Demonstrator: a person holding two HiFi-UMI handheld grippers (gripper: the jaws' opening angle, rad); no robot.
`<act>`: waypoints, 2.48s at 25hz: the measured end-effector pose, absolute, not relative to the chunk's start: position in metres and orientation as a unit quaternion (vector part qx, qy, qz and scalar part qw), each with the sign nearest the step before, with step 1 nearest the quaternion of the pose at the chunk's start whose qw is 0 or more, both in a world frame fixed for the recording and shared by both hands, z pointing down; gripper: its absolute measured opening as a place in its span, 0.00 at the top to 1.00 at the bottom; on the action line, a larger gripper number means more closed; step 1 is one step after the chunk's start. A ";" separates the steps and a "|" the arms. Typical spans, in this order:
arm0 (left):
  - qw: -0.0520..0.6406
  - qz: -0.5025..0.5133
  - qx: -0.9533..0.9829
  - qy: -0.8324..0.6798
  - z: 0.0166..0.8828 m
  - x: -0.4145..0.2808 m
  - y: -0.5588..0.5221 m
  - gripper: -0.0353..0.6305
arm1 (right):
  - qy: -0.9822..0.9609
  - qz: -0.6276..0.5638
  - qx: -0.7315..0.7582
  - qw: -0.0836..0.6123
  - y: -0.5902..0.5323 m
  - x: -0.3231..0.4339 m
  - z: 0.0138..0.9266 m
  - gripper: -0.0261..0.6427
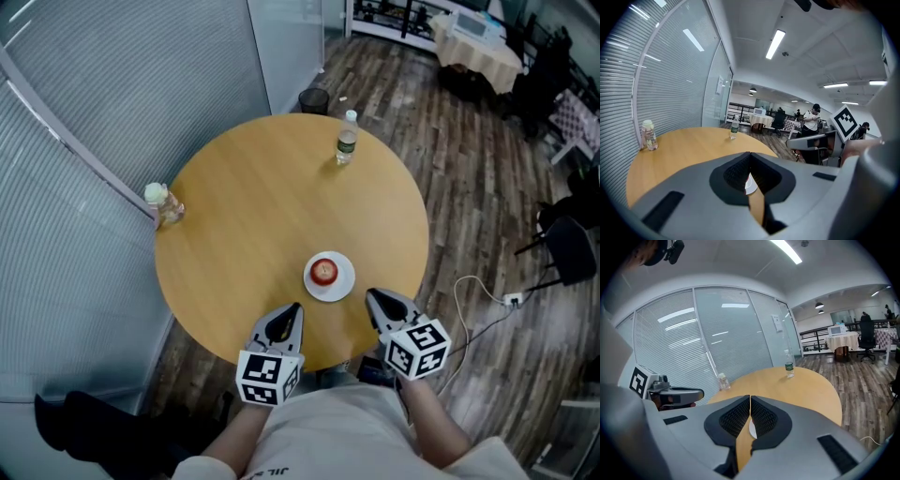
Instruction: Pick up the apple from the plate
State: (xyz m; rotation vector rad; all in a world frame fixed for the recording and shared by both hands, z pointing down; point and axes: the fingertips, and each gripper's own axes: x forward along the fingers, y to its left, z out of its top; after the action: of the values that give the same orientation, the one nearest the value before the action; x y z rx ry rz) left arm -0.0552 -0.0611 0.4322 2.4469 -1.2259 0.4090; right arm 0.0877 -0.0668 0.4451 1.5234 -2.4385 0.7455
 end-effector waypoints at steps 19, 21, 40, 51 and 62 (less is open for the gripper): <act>0.180 0.199 0.893 -0.362 0.487 -0.037 -0.100 0.94 | -0.789 0.285 0.534 0.106 -0.087 0.078 0.494 0.91; 0.182 0.208 0.892 -0.357 0.496 -0.032 -0.104 0.94 | -0.787 0.290 0.534 0.108 -0.089 0.080 0.499 0.91; 0.199 0.261 0.886 -0.327 0.565 -0.007 -0.140 0.84 | -0.775 0.331 0.521 0.135 -0.110 0.081 0.545 0.91; 0.214 0.313 0.870 -0.316 0.619 0.004 -0.153 0.49 | -0.768 0.351 0.516 0.144 -0.111 0.086 0.561 0.91; 0.206 0.342 0.866 -0.300 0.657 0.013 -0.159 0.36 | -0.763 0.362 0.516 0.146 -0.115 0.089 0.570 0.91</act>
State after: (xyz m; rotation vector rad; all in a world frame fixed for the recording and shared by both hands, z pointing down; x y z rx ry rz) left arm 0.0132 -0.1592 0.6567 2.4147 -0.8369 0.9532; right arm 0.0891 -0.1150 0.5696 1.4842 -2.1957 1.0418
